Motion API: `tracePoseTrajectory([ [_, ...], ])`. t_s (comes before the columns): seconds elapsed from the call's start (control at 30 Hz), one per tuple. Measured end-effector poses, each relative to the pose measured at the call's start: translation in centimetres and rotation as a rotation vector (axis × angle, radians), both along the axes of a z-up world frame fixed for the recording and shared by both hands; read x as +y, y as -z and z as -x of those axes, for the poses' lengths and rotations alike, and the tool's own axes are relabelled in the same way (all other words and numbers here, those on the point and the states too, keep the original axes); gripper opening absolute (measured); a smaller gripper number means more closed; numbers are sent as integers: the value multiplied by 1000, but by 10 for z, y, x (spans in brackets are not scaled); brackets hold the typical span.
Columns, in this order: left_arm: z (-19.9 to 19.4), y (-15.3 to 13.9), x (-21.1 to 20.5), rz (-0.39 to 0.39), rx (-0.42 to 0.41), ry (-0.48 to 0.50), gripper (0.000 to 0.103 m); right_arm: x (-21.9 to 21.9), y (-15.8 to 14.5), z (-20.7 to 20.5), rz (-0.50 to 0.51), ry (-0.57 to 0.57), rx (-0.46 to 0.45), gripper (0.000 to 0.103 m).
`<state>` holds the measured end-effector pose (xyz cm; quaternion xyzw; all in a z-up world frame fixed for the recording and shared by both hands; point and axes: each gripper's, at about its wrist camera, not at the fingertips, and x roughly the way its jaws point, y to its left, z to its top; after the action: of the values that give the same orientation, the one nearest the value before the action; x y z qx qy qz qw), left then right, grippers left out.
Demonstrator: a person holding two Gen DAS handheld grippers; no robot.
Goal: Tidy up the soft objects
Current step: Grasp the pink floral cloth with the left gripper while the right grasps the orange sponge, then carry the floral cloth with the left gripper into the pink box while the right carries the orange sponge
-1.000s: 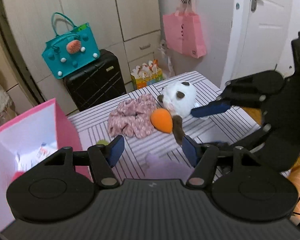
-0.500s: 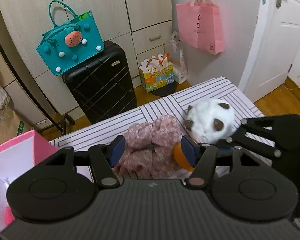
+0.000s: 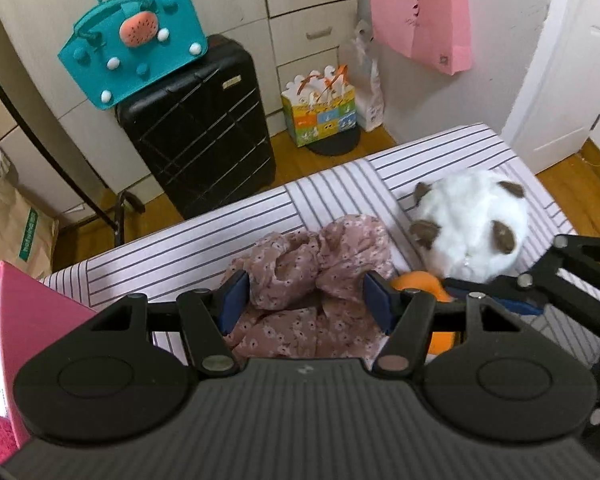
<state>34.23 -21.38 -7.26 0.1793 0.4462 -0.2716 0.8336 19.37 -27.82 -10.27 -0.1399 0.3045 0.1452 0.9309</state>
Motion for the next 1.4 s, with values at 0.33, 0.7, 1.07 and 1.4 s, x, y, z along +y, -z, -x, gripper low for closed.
tracePoseTrajectory([
  [0.33,-3,13,1,-14,40,-11,48,3,6,-9,62,40,-13,40],
  [0.7,19,-4,8,-13,73,67,10,1,-7,1,-18,40,18,38],
  [1.07,66,-40,44,70,109,75,10,-6,-36,32,-126,77,102,38],
  [1.4,115,-75,88,163,107,75,10,-10,-61,63,-246,67,179,39],
])
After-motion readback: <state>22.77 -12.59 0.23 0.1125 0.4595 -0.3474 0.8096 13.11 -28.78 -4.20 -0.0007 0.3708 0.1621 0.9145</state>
